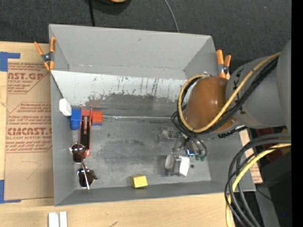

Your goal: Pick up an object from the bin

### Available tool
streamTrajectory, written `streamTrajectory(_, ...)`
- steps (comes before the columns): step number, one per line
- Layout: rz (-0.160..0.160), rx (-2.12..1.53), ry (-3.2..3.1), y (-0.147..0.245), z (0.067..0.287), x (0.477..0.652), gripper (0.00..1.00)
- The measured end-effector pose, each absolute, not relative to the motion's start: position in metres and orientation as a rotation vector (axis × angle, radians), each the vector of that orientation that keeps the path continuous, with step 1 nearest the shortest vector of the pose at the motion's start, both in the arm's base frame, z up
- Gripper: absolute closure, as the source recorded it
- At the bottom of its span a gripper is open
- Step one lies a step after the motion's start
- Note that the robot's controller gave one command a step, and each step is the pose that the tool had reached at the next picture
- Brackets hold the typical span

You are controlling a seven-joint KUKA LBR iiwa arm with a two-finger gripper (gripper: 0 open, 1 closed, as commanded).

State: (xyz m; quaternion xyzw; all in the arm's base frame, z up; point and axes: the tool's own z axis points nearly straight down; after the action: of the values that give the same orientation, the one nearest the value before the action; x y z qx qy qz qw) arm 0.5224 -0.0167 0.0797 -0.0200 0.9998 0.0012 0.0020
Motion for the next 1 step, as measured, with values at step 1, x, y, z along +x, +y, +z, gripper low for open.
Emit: streamTrajectory(1, 0.010, -0.037, 3.138, -0.0419, 0.0736, 0.5202, 0.00)
